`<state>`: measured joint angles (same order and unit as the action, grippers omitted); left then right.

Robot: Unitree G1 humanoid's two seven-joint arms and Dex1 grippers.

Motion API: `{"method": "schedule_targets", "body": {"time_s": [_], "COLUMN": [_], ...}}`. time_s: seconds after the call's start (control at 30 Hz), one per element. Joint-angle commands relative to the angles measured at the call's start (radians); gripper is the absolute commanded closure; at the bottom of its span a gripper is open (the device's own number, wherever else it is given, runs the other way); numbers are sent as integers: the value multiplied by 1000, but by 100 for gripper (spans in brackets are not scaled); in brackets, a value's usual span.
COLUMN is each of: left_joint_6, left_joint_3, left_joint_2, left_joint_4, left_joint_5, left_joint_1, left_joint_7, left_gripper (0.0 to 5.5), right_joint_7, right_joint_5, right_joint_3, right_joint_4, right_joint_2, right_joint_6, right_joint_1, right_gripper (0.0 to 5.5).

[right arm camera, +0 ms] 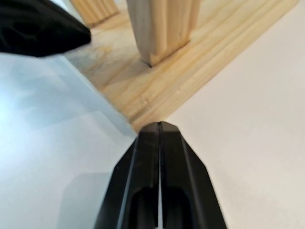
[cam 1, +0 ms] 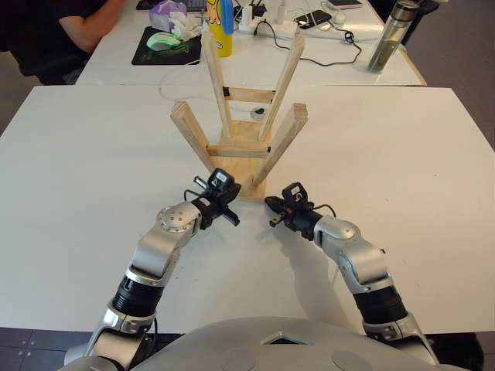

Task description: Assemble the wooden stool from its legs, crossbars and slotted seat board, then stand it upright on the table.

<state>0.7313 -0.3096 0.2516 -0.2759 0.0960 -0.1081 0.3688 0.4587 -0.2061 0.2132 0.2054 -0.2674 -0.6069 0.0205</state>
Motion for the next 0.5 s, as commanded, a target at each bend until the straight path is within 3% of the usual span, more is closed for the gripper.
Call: {"method": "schedule_targets", "body": {"time_s": [0.03,0.17,0.27,0.37,0.5], "left_joint_6": [61,79,84,94,94], "left_joint_3": [-8,11,7,9,12], "left_joint_2": [2,2,7,2,-13], "left_joint_4": [38,27,24,15,21], "left_joint_5": [-14,-5,-2,3,11], "left_joint_1": [26,61,65,68,64], "left_joint_7": [-20,-35,-27,-29,-36], "left_gripper": [547,547,547,547,547], "right_joint_7": [73,102,-13,-122,-203], "right_joint_5": [-110,-430,-686,-724,-772], "right_joint_3": [-163,-450,-580,-596,-575], "right_joint_4": [71,131,180,168,173], "right_joint_2": [-91,-84,-29,-15,17], "right_joint_6": [-65,-75,-47,-7,15], "right_joint_1": [41,266,533,734,810], "right_gripper": [550,550,550,550,550]}}
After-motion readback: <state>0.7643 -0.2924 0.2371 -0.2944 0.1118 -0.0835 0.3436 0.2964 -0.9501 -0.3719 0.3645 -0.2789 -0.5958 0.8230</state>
